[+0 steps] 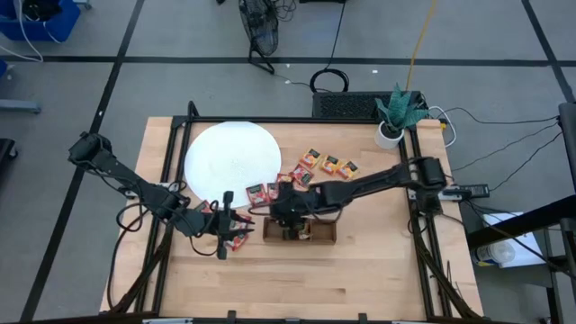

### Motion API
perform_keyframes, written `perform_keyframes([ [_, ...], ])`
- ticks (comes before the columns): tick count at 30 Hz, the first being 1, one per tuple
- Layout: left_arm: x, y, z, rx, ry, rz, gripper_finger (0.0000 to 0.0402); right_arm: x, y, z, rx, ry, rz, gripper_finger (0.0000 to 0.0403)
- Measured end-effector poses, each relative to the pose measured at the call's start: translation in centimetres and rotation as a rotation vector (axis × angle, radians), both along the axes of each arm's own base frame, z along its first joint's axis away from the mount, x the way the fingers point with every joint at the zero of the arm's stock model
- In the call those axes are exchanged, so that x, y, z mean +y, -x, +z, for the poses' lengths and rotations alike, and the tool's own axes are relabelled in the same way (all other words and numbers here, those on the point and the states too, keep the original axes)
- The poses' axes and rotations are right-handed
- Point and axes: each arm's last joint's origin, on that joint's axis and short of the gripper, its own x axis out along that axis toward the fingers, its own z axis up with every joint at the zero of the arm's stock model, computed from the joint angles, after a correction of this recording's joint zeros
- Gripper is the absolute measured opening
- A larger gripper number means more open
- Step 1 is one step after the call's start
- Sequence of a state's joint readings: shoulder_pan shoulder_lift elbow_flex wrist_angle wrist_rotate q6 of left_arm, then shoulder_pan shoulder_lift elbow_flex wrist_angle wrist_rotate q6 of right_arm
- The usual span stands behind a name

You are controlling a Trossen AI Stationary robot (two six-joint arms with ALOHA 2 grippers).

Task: Pick & Place Tea
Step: Put the yellow tea bag into the right section of the wooden organizer

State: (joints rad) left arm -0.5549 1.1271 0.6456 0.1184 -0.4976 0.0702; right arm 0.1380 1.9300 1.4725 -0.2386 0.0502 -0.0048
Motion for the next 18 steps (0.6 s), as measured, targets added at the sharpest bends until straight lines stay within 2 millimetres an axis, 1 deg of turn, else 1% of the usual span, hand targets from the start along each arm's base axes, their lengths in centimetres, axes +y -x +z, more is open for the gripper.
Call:
perform_keyframes([
  [3,0.0,0.1,-0.2,0.016,-0.013,-0.001,0.0081,0.3,2.6,1.3,0.13,0.136,-0.142,0.0105],
  [4,0.0,0.0,-0.2,0.016,-0.013,0.0,0.0081,0.0,3.5,1.7,0.178,0.193,-0.216,0.0105],
  [7,0.1,0.0,-0.1,0.012,-0.009,0.002,0.0081,-1.3,6.4,2.9,0.286,0.299,-0.477,0.0105],
  [10,0.1,0.0,-0.1,0.009,-0.008,0.003,0.0081,-3.2,8.3,3.2,0.396,0.282,-0.666,0.0105],
  [12,0.1,0.0,-0.1,0.01,-0.009,0.002,0.0081,-4.8,9.1,2.7,0.496,0.242,-0.713,0.0109],
  [14,0.1,0.0,-0.1,0.01,-0.009,0.002,0.0081,-6.5,9.5,1.7,0.569,0.195,-0.715,0.0122],
  [18,0.1,0.0,-0.1,0.01,-0.008,0.002,0.0081,-10.5,10.2,-1.6,0.63,0.067,-0.672,0.0172],
])
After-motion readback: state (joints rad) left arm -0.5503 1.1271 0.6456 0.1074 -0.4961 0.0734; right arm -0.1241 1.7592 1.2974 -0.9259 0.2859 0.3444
